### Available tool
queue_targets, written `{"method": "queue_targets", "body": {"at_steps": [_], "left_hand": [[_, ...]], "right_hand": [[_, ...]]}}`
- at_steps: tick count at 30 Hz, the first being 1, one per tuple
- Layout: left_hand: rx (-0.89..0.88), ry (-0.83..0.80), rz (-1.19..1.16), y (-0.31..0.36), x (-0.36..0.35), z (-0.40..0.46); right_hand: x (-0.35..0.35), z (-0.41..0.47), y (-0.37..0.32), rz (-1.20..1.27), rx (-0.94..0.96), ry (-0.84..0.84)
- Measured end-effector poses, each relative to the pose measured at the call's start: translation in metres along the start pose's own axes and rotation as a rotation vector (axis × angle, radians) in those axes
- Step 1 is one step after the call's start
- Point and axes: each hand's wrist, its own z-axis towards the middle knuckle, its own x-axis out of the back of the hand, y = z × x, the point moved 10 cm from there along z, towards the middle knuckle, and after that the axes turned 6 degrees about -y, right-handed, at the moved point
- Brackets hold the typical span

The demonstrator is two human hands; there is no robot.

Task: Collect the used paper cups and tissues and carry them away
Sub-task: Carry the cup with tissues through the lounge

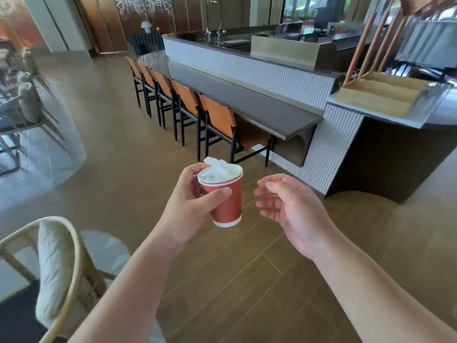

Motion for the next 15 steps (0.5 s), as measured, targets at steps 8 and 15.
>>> {"method": "queue_targets", "body": {"at_steps": [8,15], "left_hand": [[-0.018,0.152,0.049,-0.004,0.089,0.096],[-0.007,0.233,0.108,-0.028,0.139,0.229]], "right_hand": [[-0.034,0.144,-0.003,-0.007,0.013,-0.087],[-0.038,0.304,0.005,0.072,0.007,-0.152]]}}
